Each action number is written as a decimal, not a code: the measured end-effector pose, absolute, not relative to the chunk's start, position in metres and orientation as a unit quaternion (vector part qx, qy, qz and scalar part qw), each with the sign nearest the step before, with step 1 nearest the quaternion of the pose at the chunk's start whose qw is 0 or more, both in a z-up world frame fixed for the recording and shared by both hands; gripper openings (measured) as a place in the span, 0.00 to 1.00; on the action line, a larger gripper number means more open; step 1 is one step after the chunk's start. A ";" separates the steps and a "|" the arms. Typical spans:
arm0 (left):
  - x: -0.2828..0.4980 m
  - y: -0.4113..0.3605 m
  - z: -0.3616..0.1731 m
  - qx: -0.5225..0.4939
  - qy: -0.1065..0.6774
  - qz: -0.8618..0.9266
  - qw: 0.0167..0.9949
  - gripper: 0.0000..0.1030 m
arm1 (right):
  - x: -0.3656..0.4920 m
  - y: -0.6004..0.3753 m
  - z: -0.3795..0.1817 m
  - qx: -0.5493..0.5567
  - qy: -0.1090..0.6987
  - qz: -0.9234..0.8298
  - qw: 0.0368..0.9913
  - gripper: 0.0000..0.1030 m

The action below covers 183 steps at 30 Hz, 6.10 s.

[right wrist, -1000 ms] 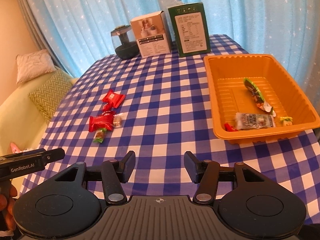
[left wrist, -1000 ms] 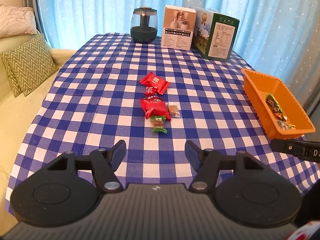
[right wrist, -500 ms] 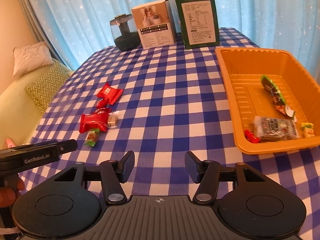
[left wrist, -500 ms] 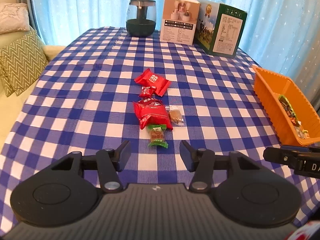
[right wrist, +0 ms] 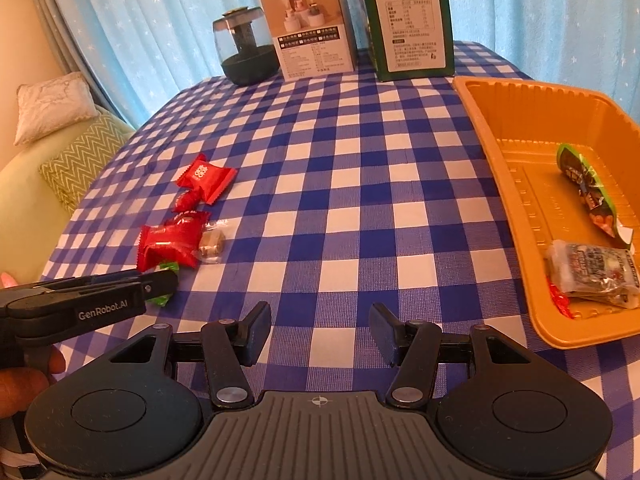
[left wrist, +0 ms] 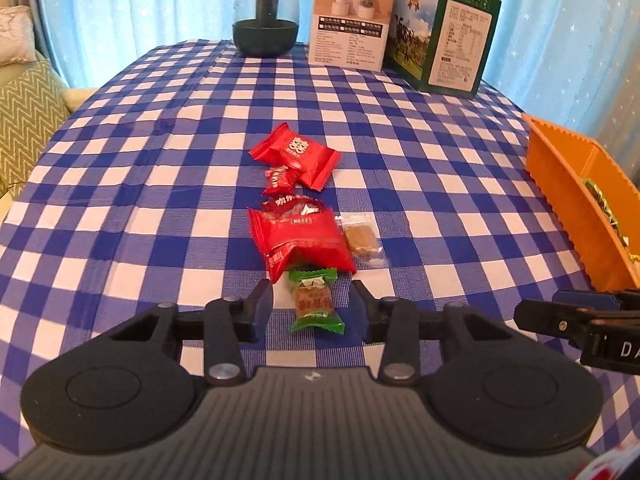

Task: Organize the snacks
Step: 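Grasp the green-wrapped candy with the left gripper while the right gripper grasps the clear-wrapped brown candy, then carry both candies over the orange tray and open both grippers, then withdraw both tools from the tray toward the red candies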

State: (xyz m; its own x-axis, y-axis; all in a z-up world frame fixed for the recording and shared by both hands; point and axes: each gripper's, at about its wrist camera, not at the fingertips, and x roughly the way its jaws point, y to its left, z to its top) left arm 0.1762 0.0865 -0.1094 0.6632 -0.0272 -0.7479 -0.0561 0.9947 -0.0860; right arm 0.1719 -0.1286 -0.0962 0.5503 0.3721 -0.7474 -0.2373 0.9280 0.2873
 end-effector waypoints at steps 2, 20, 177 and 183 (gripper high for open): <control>0.180 0.086 -0.113 -0.047 0.415 0.004 0.908 0.27 | 0.174 -0.127 -0.099 0.076 0.443 0.173 0.876 0.54; 0.154 0.108 -0.089 -0.063 0.403 0.030 0.913 0.17 | 0.203 -0.068 -0.096 0.046 0.410 0.234 0.880 0.54; 0.033 0.072 -0.002 -0.067 0.373 0.033 0.925 0.68 | 0.072 -0.196 -0.005 0.119 0.391 0.170 0.897 0.52; 0.034 0.087 -0.006 -0.071 0.375 0.044 0.923 0.70 | 0.079 -0.177 -0.009 0.085 0.396 0.189 0.895 0.54</control>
State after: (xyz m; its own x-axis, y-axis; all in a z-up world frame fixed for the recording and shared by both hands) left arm 0.0343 0.0873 -0.0056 0.7142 0.0291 -0.6993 -0.1351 0.9861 -0.0969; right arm 0.0788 -0.1771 -0.0088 0.6149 0.4059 -0.6762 -0.2710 0.9139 0.3021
